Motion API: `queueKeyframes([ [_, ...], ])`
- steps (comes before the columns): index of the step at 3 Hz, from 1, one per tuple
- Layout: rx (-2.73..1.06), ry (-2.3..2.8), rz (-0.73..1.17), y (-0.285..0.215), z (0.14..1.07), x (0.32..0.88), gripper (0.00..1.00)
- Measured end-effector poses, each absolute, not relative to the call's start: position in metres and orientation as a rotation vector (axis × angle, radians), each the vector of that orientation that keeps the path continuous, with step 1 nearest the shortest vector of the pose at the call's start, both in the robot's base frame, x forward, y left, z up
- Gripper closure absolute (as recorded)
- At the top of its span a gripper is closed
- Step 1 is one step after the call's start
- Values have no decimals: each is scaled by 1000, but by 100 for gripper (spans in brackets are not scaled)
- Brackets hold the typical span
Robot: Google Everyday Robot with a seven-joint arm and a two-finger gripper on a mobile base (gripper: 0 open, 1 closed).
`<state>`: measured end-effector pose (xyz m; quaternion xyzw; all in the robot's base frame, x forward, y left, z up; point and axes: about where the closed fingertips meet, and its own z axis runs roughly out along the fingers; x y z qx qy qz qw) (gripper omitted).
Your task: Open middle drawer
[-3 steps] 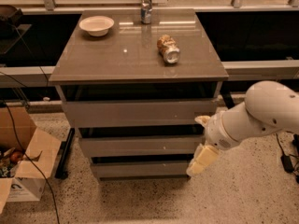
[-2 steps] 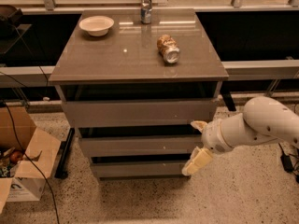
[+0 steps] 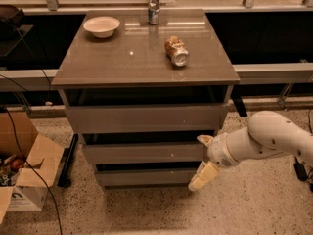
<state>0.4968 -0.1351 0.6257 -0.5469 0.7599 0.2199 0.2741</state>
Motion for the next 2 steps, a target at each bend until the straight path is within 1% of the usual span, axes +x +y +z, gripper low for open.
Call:
queueKeyframes([
  [2,-1427,1980,600,-123,558,542,0],
])
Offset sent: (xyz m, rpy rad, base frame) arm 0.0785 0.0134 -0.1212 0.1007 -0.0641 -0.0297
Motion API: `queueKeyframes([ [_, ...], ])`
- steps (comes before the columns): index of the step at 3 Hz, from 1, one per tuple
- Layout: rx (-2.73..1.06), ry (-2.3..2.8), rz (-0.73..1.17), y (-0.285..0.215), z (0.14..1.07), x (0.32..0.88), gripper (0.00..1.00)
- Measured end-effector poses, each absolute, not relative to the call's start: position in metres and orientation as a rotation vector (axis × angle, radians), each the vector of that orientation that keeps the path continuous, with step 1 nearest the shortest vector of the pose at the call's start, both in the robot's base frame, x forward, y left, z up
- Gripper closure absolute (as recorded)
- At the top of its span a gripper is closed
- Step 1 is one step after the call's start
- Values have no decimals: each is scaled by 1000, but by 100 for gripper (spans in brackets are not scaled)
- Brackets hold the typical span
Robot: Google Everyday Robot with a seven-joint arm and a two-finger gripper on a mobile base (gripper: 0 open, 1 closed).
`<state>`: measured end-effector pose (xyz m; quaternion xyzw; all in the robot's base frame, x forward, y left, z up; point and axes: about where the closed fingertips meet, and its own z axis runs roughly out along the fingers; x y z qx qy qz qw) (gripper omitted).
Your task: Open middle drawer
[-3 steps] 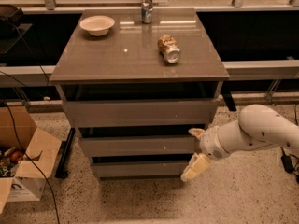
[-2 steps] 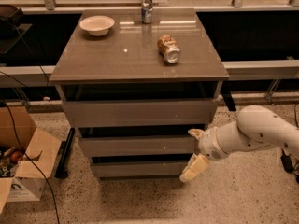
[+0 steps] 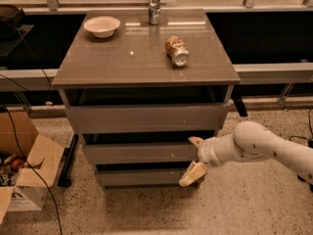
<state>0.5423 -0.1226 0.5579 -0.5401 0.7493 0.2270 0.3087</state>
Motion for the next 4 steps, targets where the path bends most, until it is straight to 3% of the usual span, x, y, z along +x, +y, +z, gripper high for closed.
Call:
queueKeyframes([
  [4,-1371,1997,591,-130,446,648,0],
])
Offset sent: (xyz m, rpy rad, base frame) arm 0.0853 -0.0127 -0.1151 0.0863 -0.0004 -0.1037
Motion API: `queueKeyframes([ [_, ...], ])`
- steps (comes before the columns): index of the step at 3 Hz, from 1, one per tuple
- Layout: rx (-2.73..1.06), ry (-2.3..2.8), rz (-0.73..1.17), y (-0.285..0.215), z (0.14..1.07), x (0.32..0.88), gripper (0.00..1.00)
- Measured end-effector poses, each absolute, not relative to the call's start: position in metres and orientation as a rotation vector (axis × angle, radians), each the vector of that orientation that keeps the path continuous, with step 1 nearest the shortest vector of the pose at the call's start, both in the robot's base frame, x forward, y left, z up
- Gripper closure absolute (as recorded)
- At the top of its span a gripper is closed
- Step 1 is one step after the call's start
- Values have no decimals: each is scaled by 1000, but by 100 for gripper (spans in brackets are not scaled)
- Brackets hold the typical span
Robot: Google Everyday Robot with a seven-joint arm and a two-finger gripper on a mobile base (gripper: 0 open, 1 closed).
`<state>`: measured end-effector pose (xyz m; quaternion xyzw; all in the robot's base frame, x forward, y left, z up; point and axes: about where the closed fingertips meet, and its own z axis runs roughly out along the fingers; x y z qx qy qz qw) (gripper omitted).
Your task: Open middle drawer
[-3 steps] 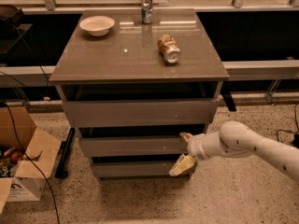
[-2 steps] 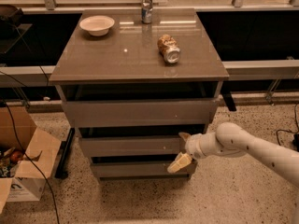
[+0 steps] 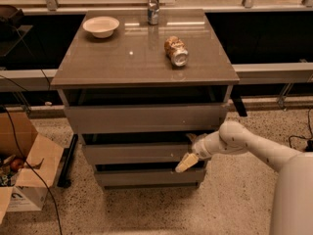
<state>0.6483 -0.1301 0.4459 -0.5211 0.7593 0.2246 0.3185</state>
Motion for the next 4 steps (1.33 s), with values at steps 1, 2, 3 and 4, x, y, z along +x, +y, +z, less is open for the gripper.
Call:
queueKeyframes([
  [1,-1452,2064,578,-135,433,650,27],
  [2,-1514,2126,554,-137,436,629,50],
  [3,-1517,2146,548,-141,448,621,72],
  [4,-1517,2146,548,-140,448,621,65],
])
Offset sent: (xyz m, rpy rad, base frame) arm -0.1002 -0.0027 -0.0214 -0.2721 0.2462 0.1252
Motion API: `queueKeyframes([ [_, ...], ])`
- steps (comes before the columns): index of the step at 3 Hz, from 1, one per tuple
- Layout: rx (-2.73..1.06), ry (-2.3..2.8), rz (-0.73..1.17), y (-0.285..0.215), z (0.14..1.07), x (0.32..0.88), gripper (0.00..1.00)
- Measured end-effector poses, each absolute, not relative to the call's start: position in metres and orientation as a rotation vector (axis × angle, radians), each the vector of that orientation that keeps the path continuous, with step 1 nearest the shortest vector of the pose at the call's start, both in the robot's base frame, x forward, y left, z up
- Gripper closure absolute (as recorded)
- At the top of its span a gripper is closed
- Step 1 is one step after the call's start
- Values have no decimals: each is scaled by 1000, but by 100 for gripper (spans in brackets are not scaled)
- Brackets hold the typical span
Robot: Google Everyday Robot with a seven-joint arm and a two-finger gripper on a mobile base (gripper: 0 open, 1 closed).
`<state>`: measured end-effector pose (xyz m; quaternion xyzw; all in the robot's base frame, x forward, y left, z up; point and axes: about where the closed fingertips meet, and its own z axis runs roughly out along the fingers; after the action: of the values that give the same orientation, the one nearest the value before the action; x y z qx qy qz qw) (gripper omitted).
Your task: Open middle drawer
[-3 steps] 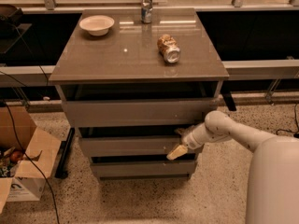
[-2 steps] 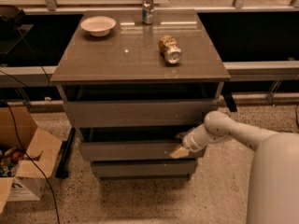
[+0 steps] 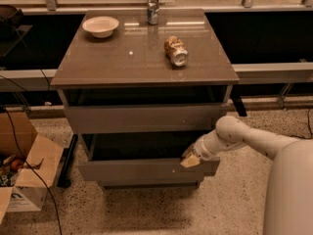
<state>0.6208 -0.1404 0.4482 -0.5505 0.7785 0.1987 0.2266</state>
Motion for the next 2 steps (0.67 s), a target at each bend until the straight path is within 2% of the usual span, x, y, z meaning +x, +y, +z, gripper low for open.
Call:
queueKeyframes([
  [2,-1518,2146,548,-140,448,621,18],
])
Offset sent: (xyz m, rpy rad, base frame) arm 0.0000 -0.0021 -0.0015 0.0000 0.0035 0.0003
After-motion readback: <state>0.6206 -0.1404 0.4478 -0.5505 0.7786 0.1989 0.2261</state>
